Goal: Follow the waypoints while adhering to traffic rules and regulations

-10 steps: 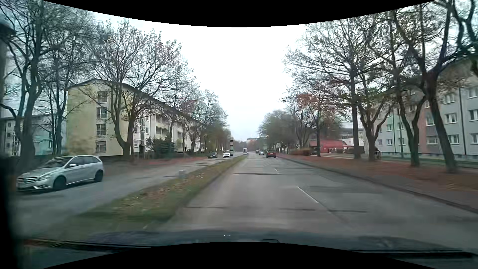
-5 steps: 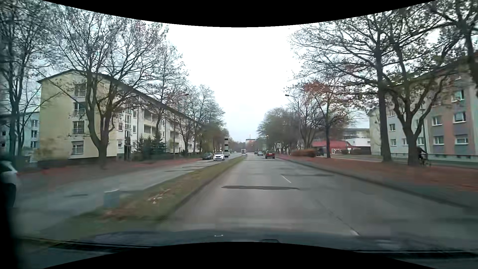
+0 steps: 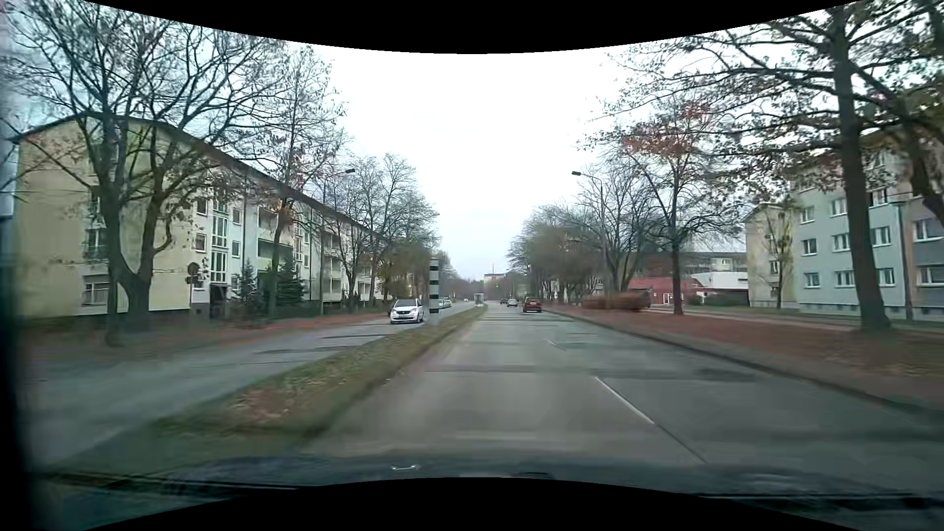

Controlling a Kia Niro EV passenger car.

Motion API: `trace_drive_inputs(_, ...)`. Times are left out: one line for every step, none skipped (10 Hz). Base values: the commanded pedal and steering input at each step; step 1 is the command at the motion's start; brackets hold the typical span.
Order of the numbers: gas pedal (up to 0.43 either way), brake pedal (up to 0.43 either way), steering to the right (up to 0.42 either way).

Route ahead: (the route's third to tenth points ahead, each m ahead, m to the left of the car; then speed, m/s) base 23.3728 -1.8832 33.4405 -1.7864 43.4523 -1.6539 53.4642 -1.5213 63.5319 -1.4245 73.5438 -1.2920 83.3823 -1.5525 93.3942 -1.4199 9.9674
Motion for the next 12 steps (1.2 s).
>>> trace_drive_inputs(0.138, 0.0, -0.001)
trace_drive_inputs(0.138, 0.0, 0.0)
trace_drive_inputs(0.138, 0.0, -0.001)
trace_drive_inputs(0.138, 0.0, 0.0)
trace_drive_inputs(0.138, 0.0, 0.002)
trace_drive_inputs(0.138, 0.0, 0.005)
trace_drive_inputs(0.138, 0.0, 0.005)
trace_drive_inputs(0.138, 0.0, 0.007)
trace_drive_inputs(0.13, 0.0, 0.007)
trace_drive_inputs(0.13, 0.0, 0.008)
trace_drive_inputs(0.13, 0.0, 0.008)
trace_drive_inputs(0.13, 0.0, 0.007)
